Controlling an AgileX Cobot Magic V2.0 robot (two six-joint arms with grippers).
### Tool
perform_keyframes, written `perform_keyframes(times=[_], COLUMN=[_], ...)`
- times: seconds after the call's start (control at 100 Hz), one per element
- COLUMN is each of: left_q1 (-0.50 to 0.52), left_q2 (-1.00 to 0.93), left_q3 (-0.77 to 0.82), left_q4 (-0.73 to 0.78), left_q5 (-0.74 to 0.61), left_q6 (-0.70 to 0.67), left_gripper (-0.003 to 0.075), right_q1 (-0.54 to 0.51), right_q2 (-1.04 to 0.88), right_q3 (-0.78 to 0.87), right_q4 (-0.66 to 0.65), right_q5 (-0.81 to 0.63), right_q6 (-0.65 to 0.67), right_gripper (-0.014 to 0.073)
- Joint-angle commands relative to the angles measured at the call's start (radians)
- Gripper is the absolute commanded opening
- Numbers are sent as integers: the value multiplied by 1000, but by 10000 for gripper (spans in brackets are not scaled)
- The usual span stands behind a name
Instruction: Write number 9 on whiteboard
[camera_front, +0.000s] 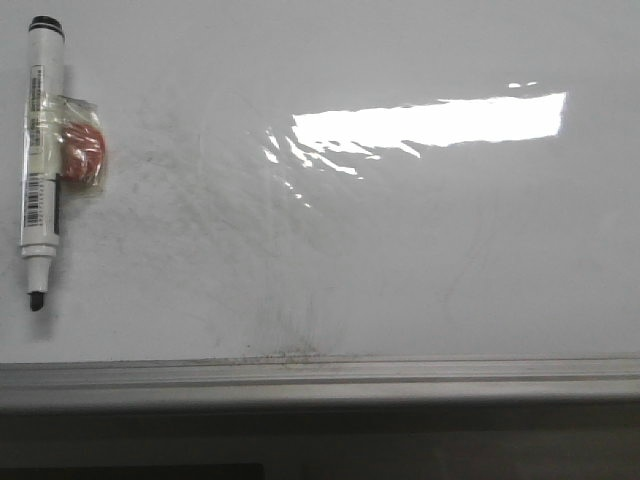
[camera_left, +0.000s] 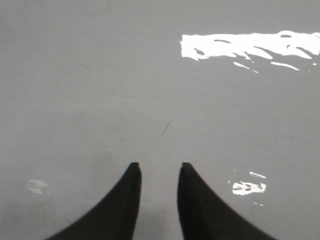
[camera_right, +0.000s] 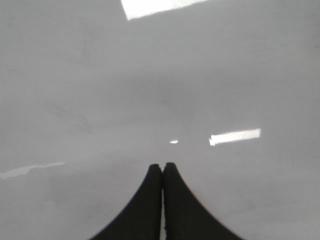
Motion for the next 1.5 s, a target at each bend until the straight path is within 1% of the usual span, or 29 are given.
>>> perform_keyframes(times=[0.0, 0.03, 0.06, 0.14, 0.24, 0.38, 0.39, 0.4, 0.5, 0.67, 0.78, 0.92, 1.04, 1.12, 1.37, 1.41, 1.45, 1.48, 1.49], left_q1=[1, 1, 1, -12, -75, -269, -305, -305, -485, -738, -837, -896, -900, -900, -900, -900, -900, -900, -900], left_q2=[45, 56, 72, 106, 153, 215, 224, 224, 266, 340, 394, 491, 579, 625, 724, 730, 737, 742, 745], left_q3=[-35, -35, -35, -35, -39, -39, -39, -39, -39, -39, -39, -39, -39, -39, -39, -39, -39, -39, -39], left_q4=[-20, -30, -35, -35, -35, -62, -74, -74, -167, -261, -270, -277, -319, -320, -320, -320, -320, -323, -326], left_q5=[-151, -179, -203, -259, -286, -308, -312, -314, -335, -386, -443, -538, -602, -646, -670, -674, -675, -675, -675], left_q6=[0, 0, 0, 0, -8, -8, -8, -8, -8, -8, -8, -8, -8, -8, -8, -8, -8, -8, -8], left_gripper=[419, 461, 474, 460, 439, 440, 440, 440, 440, 440, 440, 440, 440, 440, 436, 421, 386, 349, 316], right_q1=[-6, -6, -6, -6, -6, -6, -6, -6, -6, -6, -6, -6, -6, -6, -6, -6, -6, -6, -6], right_q2=[20, 20, 20, 20, 20, 20, 20, 20, 20, 20, 20, 20, 20, 20, 20, 20, 20, 20, 20], right_q3=[-26, -26, -26, -26, -26, -26, -26, -26, -26, -26, -26, -26, -26, -26, -26, -26, -26, -26, -26], right_q4=[6, 6, 6, 6, 6, 6, 6, 6, 6, 6, 6, 6, 6, 6, 6, 6, 6, 6, 6], right_q5=[-69, -69, -69, -69, -69, -69, -69, -69, -69, -69, -69, -69, -69, -69, -67, -67, -67, -67, -67], right_q6=[-6, -6, -6, -6, -6, -6, -6, -6, -6, -6, -6, -6, -6, -6, -6, -6, -6, -6, -6], right_gripper=[-63, -63, -63, -63, -63, -63, -63, -63, -63, -63, -63, -63, -63, -63, -63, -63, -63, -63, -63])
